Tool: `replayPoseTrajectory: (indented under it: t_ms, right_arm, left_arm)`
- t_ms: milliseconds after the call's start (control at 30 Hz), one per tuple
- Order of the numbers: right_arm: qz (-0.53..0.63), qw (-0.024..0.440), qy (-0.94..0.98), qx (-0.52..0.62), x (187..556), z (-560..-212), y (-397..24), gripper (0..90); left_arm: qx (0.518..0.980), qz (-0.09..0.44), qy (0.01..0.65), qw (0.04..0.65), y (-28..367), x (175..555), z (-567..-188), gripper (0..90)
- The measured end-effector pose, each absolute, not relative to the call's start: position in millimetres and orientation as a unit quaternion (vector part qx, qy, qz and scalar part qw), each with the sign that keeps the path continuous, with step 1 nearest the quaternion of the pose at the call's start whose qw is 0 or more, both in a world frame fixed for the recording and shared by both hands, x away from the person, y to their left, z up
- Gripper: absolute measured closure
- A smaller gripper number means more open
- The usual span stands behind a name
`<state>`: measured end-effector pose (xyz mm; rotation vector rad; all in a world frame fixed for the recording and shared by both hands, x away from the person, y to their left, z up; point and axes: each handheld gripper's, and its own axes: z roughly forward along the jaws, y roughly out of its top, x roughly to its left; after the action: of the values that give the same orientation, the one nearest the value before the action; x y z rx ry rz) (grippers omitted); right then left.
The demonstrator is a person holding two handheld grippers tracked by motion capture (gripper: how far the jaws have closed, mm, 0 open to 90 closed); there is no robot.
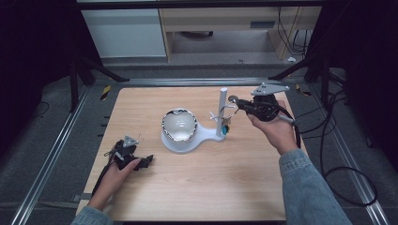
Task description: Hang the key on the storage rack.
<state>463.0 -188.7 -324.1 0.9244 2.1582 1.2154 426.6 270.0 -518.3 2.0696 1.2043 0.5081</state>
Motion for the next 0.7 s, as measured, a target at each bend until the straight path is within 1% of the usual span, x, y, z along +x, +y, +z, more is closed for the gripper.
replayPoseTrajectory:
  t_ms: [700]
  right_arm:
    - [0.452,0.219,0.794,0.342,468.9,-328.0,-190.9,84.6]
  left_arm:
    - [0.795,0.195,0.463,0.34,270.0,426.6,-518.2,0.0]
